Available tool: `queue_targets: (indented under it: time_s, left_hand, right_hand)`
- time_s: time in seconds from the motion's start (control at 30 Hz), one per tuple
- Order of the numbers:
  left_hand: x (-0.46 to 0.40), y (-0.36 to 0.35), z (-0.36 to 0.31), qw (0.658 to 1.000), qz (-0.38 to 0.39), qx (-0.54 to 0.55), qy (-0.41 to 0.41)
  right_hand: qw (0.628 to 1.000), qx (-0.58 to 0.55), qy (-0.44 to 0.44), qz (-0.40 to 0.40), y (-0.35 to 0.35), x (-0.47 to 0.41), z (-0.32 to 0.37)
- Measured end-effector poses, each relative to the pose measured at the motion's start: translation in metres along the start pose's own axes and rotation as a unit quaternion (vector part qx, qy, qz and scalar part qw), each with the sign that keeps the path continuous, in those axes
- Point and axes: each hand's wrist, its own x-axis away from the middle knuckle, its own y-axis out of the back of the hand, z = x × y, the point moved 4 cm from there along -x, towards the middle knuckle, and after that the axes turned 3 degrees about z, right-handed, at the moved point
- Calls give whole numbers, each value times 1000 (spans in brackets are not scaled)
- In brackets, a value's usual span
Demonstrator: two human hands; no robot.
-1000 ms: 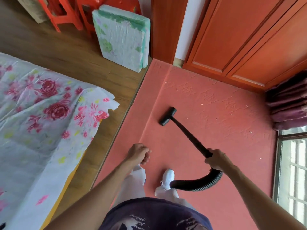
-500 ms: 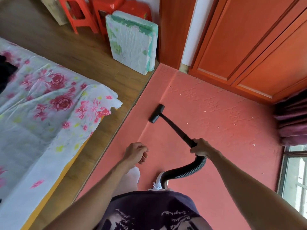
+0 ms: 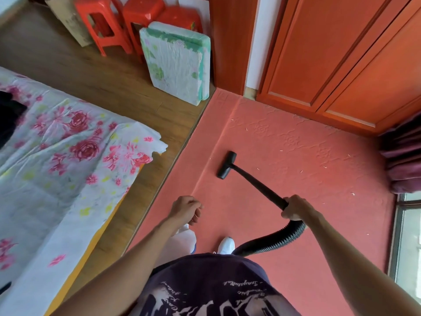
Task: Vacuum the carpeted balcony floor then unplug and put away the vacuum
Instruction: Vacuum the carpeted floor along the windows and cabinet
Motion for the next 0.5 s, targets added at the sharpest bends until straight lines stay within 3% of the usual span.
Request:
queue_targets:
  time_s: [0.3, 0.5]
  left_hand:
    - [-1, 19, -2, 999, -38, 8, -6]
    - [-4, 27, 19, 999, -47, 13, 24]
  right_hand:
    - [996, -55, 71, 0, -9, -21, 54]
    - [979, -195, 57, -8, 0, -23, 8]
